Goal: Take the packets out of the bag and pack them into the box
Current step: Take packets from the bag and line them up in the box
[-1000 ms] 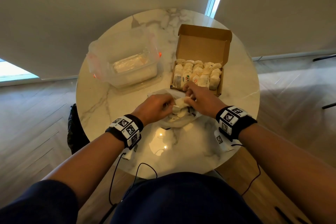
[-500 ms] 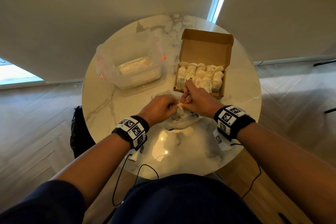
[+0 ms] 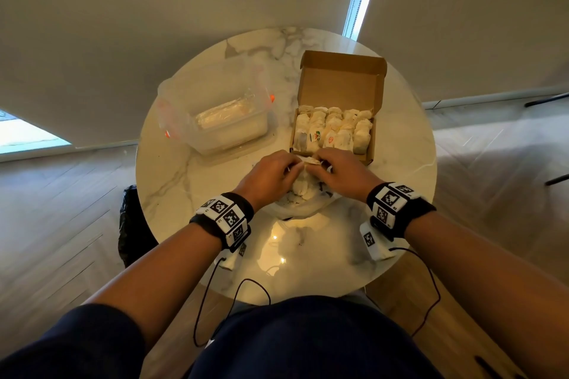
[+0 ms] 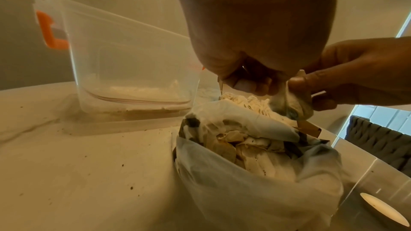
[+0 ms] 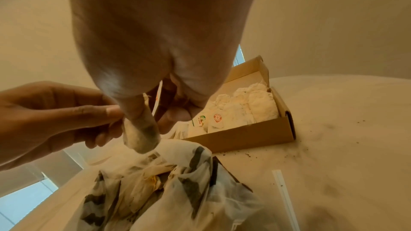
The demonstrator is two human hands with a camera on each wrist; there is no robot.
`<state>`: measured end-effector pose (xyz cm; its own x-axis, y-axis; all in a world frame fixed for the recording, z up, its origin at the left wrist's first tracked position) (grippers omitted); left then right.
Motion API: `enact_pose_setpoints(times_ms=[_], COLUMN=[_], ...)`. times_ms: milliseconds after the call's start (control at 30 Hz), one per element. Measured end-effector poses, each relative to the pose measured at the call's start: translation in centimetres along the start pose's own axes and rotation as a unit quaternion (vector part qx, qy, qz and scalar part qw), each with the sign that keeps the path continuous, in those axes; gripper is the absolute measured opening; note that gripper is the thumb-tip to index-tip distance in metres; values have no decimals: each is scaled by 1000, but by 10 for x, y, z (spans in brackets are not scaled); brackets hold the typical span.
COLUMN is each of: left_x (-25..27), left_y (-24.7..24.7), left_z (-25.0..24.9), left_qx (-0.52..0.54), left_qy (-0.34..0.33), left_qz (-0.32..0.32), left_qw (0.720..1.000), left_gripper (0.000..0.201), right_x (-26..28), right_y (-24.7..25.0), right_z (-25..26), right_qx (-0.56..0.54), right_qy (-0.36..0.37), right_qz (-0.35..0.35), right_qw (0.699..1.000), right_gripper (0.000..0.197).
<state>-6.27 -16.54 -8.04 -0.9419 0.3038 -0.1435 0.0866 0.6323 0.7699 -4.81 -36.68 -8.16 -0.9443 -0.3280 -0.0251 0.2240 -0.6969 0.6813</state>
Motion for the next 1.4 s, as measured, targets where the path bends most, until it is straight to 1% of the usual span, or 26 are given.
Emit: enact_pose_setpoints(times_ms=[100,200,367,467,533,633,700,767,867,933,1167,1267,1400], left_x=[-6,-16,-34,-47,-54,-63,-65,-62,-49,-39,-11,-3,5], left_y=[-1,-6,-19,-31,-37,-46,-49,-49,-43,-38,-21,-13,-3], left_z=[0,0,-11,-20,-22,-19,-19,-19,-13,-4,17,22,23], left_qx=[2,-2,-4,-16,-23,-27,-34,-33,-18,-16,-40,-18,-18], left_qy=[12,12,-23,-30,-17,-4,-10,-13,0,-6,-3,-2,-3], left_qz=[3,4,14,18,20,48,73,81,74,74,109,101,96], left_qw=[1000,1000,1000,999,999,998,997,996,997,997,993,995,995], left_gripper=[21,19,20,21,22,23,18,17,19,20,22,21,20], right_x=[2,2,-1,-3,-5,-8,-9,-11,-15,-19,-27,-27,-23], right_y=[13,29,55,69,79,89,91,90,90,90,80,74,67], right_z=[-1,-1,-8,-15,-20,-27,-30,-33,-38,-37,-22,-14,-8], right_qx=[-12,-9,0,12,9,-8,-9,-4,3,7,4,-2,0], right_qy=[-2,2,12,-1,-16,-23,-20,-20,-33,-39,-40,-32,-24], right_qz=[-22,-43,-69,-81,-92,-88,-77,-72,-84,-89,-97,-101,-107], right_qw=[1000,999,998,997,996,996,997,997,996,995,995,994,994], right_gripper=[21,18,13,17,17,16,18,19,17,16,12,12,12])
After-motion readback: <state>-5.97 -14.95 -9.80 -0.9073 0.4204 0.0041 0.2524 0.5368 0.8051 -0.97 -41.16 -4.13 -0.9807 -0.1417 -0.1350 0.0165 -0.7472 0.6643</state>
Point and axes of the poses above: each hand's wrist, its own x-axis away from the middle knuckle, its own y-axis out of the back of the hand, z = x × y, the point moved 1 cm from there along -x, towards the middle knuckle, and after that the axes turned 12 degrees about -z, right-handed, at the moved point
